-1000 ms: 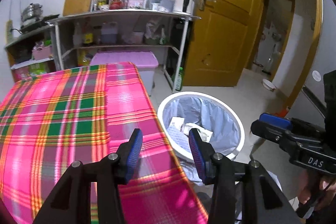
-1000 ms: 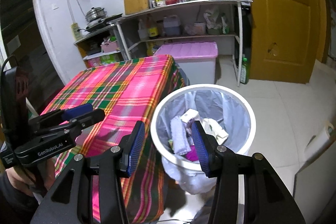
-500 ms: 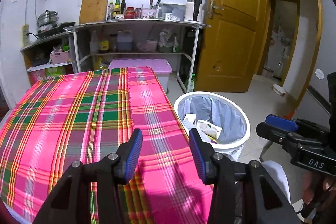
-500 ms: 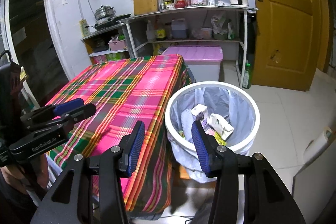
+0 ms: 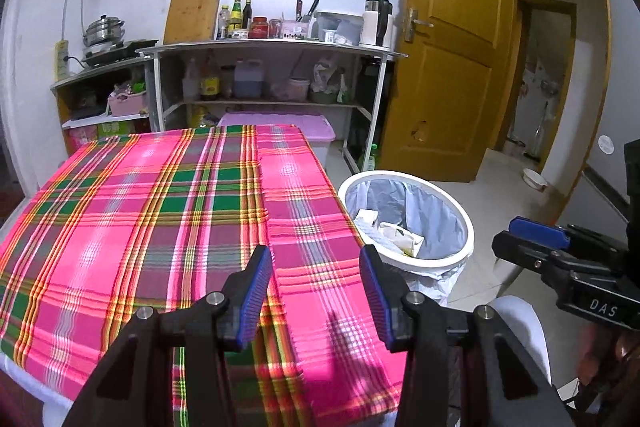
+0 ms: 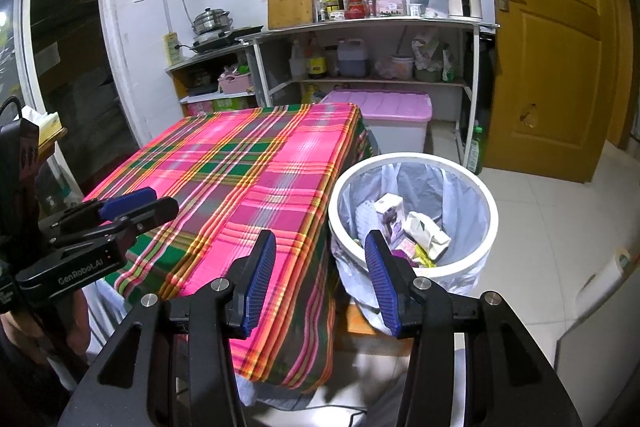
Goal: Collect trash
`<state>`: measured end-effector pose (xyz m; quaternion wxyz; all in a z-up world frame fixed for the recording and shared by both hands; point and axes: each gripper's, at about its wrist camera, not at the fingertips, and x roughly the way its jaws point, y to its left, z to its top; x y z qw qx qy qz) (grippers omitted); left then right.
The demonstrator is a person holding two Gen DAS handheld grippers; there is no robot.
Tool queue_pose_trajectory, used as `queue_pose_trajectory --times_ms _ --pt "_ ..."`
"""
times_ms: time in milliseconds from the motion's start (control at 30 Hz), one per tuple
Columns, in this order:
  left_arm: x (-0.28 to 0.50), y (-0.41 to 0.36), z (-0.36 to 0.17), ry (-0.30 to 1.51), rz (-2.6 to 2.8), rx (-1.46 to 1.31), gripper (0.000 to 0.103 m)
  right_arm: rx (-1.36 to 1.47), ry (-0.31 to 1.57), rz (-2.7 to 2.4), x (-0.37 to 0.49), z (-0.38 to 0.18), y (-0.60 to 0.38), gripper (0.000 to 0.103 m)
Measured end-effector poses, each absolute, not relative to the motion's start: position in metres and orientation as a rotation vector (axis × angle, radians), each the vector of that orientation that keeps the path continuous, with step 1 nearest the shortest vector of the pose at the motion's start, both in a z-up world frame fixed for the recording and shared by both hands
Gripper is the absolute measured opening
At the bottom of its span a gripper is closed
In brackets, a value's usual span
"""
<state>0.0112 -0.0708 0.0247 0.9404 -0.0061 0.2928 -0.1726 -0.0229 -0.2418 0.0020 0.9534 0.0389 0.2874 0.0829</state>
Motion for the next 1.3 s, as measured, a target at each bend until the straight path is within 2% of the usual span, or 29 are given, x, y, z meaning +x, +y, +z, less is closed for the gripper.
queue_pose_trajectory --times_ms 1300 --pt "0.0038 -0.0616 0.0208 0.609 -0.321 -0.017 0.046 0.076 0.588 0.166 -0.0270 -0.0018 -0.2424 0.048"
